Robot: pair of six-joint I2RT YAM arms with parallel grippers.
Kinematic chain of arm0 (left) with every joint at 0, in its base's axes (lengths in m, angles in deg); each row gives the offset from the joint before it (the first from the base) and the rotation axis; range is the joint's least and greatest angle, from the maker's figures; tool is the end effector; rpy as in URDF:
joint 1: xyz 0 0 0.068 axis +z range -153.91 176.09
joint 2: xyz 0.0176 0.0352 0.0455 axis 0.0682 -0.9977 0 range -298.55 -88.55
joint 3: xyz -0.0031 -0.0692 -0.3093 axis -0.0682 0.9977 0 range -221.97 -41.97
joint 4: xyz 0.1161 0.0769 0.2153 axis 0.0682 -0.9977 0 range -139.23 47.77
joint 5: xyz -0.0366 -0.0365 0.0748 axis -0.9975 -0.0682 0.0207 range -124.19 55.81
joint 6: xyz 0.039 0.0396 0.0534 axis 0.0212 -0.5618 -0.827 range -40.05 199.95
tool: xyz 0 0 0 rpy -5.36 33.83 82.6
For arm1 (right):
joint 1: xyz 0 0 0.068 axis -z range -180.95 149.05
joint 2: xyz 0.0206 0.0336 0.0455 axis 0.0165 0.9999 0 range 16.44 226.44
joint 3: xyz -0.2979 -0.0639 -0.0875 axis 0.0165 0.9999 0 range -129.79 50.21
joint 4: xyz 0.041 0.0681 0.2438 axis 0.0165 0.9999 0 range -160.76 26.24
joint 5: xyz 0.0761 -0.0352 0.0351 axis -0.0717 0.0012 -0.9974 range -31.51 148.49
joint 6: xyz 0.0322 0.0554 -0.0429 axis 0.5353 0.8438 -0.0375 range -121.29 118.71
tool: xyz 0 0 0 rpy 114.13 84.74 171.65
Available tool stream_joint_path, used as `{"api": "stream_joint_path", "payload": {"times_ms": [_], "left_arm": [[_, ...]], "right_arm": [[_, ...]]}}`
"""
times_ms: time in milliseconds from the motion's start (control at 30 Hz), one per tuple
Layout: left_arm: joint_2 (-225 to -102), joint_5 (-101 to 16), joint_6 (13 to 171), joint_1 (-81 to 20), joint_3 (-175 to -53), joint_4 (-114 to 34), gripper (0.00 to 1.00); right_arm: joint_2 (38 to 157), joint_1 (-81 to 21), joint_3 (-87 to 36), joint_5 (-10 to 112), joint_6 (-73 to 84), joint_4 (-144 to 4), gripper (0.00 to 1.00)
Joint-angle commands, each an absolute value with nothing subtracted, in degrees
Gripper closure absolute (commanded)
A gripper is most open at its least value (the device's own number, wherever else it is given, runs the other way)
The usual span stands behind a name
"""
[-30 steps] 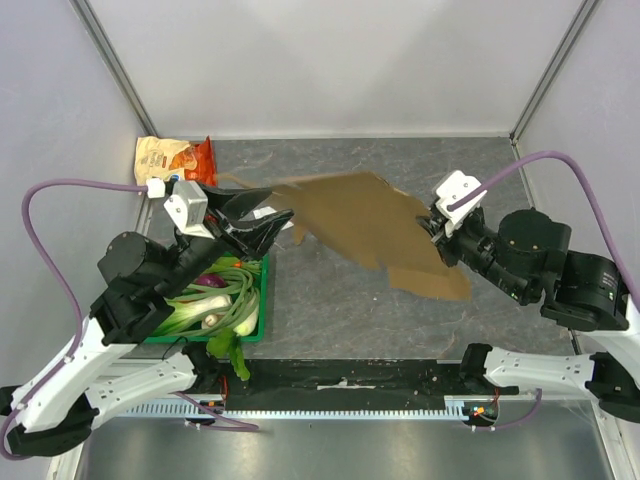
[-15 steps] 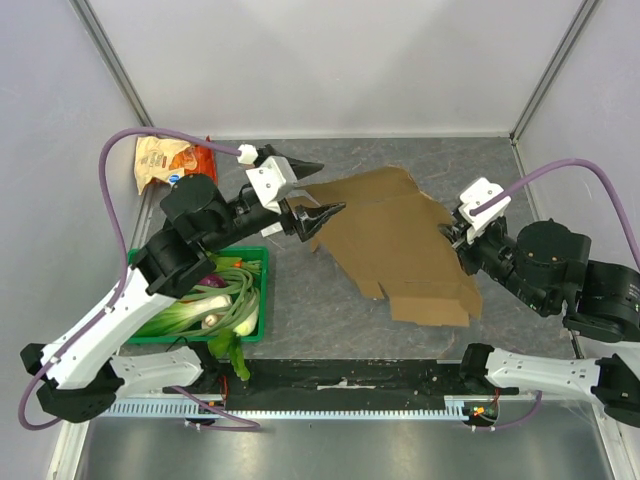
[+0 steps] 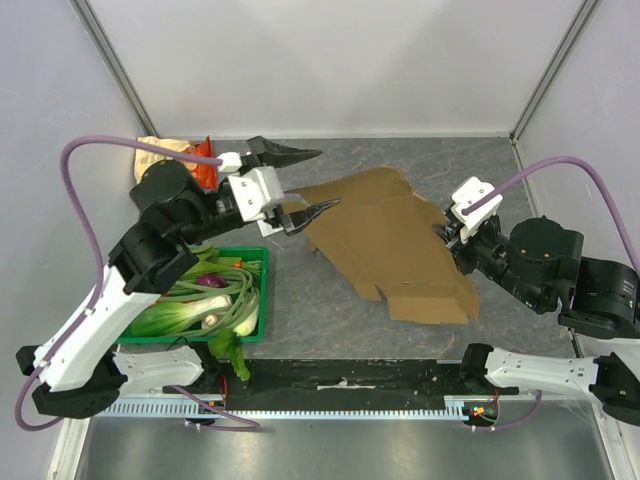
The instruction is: Fold the paper box
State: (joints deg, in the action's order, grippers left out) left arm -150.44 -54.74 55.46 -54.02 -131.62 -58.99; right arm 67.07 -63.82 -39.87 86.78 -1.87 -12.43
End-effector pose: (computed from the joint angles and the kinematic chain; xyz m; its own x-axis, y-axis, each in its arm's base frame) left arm 0.1049 -0.1614 0.5770 0.5009 0.0060 -0.8655 0.8041 0.3666 0.4680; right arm 0.0712 0.0707 0.5087 -0.1418 -0.2961 -0.9446 -0.5807 0.7977 -0.1629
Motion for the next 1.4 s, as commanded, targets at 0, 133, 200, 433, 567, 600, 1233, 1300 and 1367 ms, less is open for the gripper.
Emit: {"api": "stream_joint_path", "payload": {"times_ms": [0,133,200,433,567,600,1233,1300,1367], "left_arm": [[-155.34,-57.66,51.39,-53.83,-135.39,-63.94,0.23],[-158.42,-56.96,51.30,-53.92,-138.38,-66.14,0.35],[-160.00,-55.21,51.21,-53.75,-139.70,-67.01,0.51],[-162.38,-46.41,55.51,-53.75,-138.66,-59.41,0.98],[-165.54,-41.58,64.10,-53.83,-140.75,-52.97,0.98],[-166.33,-35.91,66.05,-53.75,-141.54,-52.09,0.98],[-163.09,-43.94,112.64,-47.33,-143.53,-52.88,0.98],[-161.33,-44.73,114.23,-46.02,-139.90,-51.03,0.98],[-160.27,-46.92,117.98,-44.00,-134.71,-48.14,0.98]], "right_arm": [[67.24,-63.96,-41.55,85.21,-3.32,-12.40,1.00],[67.06,-63.96,-40.84,85.47,-3.40,-12.58,1.00],[67.15,-63.96,-40.58,86.52,-2.79,-12.66,1.00],[68.90,-63.96,-34.36,116.17,6.25,-23.26,0.45],[73.64,-63.88,-33.10,124.91,8.73,-29.61,0.18],[74.44,-63.96,-33.63,125.98,8.55,-30.50,0.15],[71.28,-63.96,-59.65,99.72,-5.51,-29.72,0.02],[72.24,-63.88,-57.82,101.63,-6.82,-29.19,0.02],[74.26,-63.96,-56.67,104.18,-7.44,-27.70,0.02]]}}
